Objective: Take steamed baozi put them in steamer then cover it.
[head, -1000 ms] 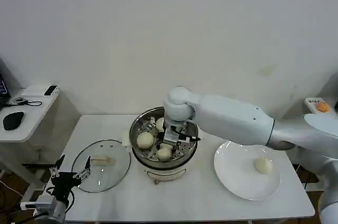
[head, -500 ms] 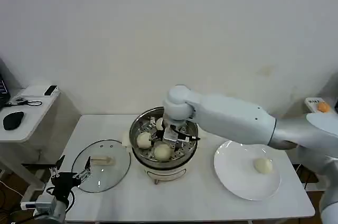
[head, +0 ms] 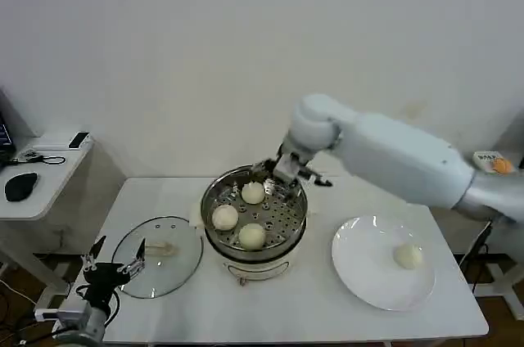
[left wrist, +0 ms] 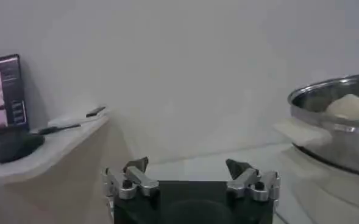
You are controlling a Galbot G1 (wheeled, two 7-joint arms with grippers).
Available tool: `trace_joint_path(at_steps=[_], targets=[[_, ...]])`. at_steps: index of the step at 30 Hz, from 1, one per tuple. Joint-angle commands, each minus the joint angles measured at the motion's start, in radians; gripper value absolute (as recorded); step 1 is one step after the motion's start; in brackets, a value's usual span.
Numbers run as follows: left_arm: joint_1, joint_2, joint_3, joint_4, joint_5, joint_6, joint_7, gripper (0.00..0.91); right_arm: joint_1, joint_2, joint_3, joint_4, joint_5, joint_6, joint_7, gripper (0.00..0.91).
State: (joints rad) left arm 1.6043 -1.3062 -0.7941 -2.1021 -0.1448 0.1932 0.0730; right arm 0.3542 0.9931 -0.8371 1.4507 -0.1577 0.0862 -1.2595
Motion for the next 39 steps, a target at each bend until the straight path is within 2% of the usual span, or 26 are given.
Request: trace_joint_path(at_steps=[1, 3, 5, 13, 15, 21, 25, 30, 39], targets=[[-0.006, 0.013, 0.012, 0.001, -0.002, 0.001, 0.000, 0.907, 0.008, -0.215, 0.084, -0.033, 0.179, -0.346, -0.013, 0.907], [-0.011, 0.021, 0.020, 0.001, 0.001, 0.001, 0.000, 0.907, -0.017, -0.277, 0.088, -0.031, 0.198, -0.436, -0.021, 0.907], [-0.012, 0.028, 0.027, -0.003, 0.000, 0.000, 0.001, 0.907, -0.040, -0.315, 0.096, -0.035, 0.191, -0.479, -0.031, 0.907], [-0.011, 0.037, 0.051, 0.002, 0.009, 0.002, 0.004, 0.907, -0.276, -0.456, 0.244, -0.034, 0.057, -0.449, -0.056, 0.907], [-0.004, 0.040, 0.059, 0.001, 0.014, 0.001, 0.004, 0.907, -0.344, -0.464, 0.279, -0.037, 0.028, -0.443, -0.056, 0.907], [0.000, 0.033, 0.081, 0.008, 0.025, 0.001, 0.001, 0.907, -0.425, -0.467, 0.275, -0.057, -0.036, -0.417, -0.056, 0.907], [0.003, 0.030, 0.088, 0.018, 0.032, 0.000, 0.000, 0.907, -0.462, -0.447, 0.276, -0.084, -0.101, -0.390, -0.044, 0.907], [0.012, 0.044, 0.079, 0.018, 0.032, 0.001, 0.002, 0.907, -0.513, -0.411, 0.303, -0.117, -0.140, -0.366, -0.034, 0.907], [0.024, 0.041, 0.069, 0.013, 0.030, -0.001, 0.001, 0.907, -0.551, -0.409, 0.295, -0.116, -0.229, -0.338, -0.063, 0.907]])
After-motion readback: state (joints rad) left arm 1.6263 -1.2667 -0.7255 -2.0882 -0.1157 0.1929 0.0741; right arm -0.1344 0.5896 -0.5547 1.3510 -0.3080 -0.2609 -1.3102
